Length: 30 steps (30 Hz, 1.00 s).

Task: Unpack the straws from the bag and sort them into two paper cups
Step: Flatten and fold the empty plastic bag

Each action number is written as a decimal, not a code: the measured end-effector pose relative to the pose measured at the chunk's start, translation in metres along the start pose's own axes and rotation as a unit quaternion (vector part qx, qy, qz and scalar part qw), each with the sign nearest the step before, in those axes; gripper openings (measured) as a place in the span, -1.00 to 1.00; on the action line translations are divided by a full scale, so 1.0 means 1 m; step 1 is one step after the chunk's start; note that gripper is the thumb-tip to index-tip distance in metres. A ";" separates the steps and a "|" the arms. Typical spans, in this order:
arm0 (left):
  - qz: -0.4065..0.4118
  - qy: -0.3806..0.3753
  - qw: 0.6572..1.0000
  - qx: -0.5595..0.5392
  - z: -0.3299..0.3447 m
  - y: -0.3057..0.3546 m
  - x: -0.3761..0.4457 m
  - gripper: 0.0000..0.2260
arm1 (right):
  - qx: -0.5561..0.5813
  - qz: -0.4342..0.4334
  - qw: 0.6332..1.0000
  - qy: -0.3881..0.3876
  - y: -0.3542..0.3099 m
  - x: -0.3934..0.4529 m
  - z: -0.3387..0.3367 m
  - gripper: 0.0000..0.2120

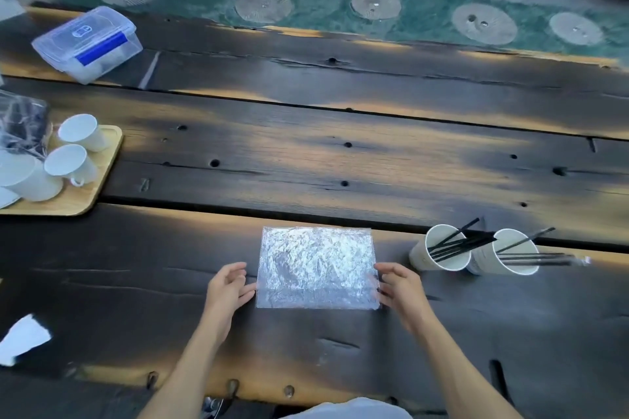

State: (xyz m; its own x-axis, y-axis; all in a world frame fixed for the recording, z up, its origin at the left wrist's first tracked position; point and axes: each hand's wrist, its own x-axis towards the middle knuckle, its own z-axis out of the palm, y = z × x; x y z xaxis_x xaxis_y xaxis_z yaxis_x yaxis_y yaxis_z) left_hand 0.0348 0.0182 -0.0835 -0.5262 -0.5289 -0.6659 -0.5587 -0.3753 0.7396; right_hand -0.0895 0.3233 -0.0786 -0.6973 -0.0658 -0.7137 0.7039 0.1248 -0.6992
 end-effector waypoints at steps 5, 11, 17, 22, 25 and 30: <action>0.010 0.041 0.999 0.020 0.000 -0.007 -0.008 -0.79 | -0.100 -0.042 0.992 0.059 0.013 -0.008 -0.003 -0.70; 0.085 -0.092 0.967 0.222 0.052 -0.018 -0.027 -0.81 | -0.121 -0.023 0.992 -0.037 0.026 -0.020 0.058 -0.74; 0.028 -0.150 0.944 0.294 0.074 -0.023 -0.008 -0.81 | -0.096 0.069 0.988 -0.099 0.036 -0.014 0.090 -0.85; -0.068 -0.060 0.984 0.154 0.047 -0.012 0.001 -0.83 | -0.033 0.121 0.992 0.001 0.036 0.002 0.032 -0.90; -0.089 -0.052 0.987 0.120 0.042 -0.014 0.004 -0.82 | -0.076 0.133 0.984 0.090 0.033 0.014 0.004 -0.82; 0.109 -0.041 0.909 0.400 0.052 -0.011 0.007 -0.88 | -0.168 0.049 0.967 0.184 0.022 0.032 -0.001 -0.85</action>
State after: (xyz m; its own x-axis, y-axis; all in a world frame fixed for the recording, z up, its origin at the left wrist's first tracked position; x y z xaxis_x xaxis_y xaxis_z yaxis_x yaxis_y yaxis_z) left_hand 0.0038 0.0580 -0.1010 -0.7080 -0.4542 -0.5407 -0.7055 0.4222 0.5692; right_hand -0.0965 0.3253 -0.1166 -0.6742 0.3113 -0.6698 0.7282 0.4318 -0.5323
